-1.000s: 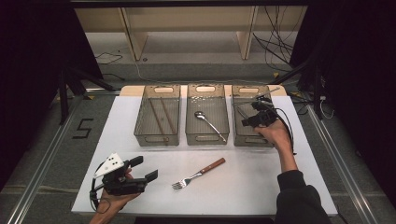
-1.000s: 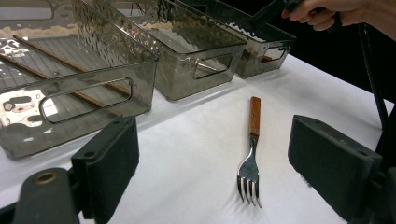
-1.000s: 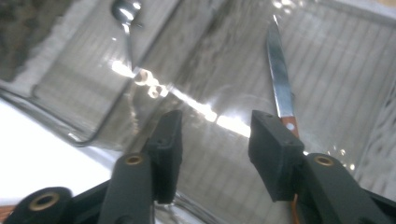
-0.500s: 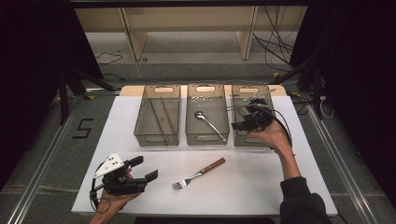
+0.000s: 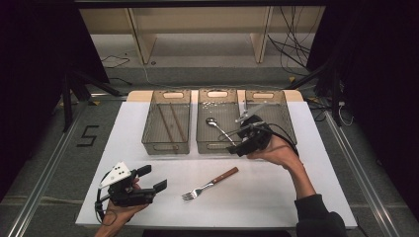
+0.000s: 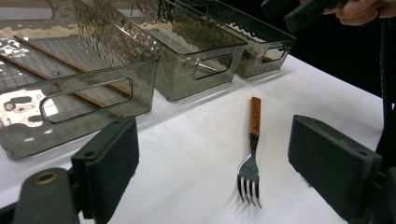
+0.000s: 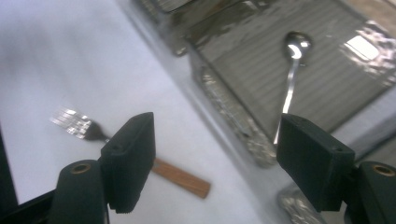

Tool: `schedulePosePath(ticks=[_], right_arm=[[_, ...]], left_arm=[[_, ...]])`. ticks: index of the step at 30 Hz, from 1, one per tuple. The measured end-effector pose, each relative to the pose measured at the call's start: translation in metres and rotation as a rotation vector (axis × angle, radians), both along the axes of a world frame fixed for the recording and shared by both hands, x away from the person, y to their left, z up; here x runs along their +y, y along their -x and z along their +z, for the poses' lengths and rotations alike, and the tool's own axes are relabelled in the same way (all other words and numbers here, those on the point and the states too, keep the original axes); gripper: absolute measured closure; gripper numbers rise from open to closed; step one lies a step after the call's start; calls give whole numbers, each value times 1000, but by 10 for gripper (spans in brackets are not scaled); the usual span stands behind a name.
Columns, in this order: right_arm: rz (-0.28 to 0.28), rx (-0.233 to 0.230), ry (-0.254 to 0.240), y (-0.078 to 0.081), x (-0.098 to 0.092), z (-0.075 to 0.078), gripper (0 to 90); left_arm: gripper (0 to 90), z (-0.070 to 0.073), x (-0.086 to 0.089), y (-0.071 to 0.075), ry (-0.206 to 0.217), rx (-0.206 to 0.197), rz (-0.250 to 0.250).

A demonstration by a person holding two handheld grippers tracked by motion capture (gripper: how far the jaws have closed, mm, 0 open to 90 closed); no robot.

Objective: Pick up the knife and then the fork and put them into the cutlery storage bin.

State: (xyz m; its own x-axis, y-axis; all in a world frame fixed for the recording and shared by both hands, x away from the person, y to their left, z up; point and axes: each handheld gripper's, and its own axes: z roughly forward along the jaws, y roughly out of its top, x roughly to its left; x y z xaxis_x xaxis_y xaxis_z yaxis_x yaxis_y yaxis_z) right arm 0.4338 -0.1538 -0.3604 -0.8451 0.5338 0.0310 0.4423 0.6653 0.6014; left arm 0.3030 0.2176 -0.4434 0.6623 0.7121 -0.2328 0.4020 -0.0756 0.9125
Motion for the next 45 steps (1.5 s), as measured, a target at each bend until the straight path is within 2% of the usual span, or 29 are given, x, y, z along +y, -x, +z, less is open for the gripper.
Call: schedulePosePath(ticks=[7,17,18,19,23,27,28,31,32,33,34,36,37,45], right_arm=[[113,11,47,11,22,-11,281],[229,41,181,20,45,-36,278],[220,53,190,21,47,-37,277],[240,44,199,21,48,-40,278],[256,45,218,21,53,-47,281],[271,61,267,22,58,-57,276],[287,52,283,22,59,-59,274],[286,62,296,23,63,-64,264],[302,56,302,22,64,-66,259],[282,69,303,23,65,-67,255],[288,60,298,22,66,-70,252],[284,81,316,22,67,-71,249],[308,66,323,21,67,-73,249],[326,68,351,20,70,-78,279]], left_arm=[[159,0,0,0,-1,-1,0],[159,0,0,0,-1,-3,-2],[159,0,0,0,-1,-3,-2],[159,0,0,0,0,-2,-2],[159,0,0,0,0,-2,-3],[159,0,0,0,0,-2,-2],[159,0,0,0,0,-3,-2],[159,0,0,0,0,-2,-3],[159,0,0,0,0,-3,-2],[159,0,0,0,0,-4,-3],[159,0,0,0,0,-4,-2],[159,0,0,0,1,-3,-2],[159,0,0,0,0,-4,-2],[159,0,0,0,1,-3,-3]])
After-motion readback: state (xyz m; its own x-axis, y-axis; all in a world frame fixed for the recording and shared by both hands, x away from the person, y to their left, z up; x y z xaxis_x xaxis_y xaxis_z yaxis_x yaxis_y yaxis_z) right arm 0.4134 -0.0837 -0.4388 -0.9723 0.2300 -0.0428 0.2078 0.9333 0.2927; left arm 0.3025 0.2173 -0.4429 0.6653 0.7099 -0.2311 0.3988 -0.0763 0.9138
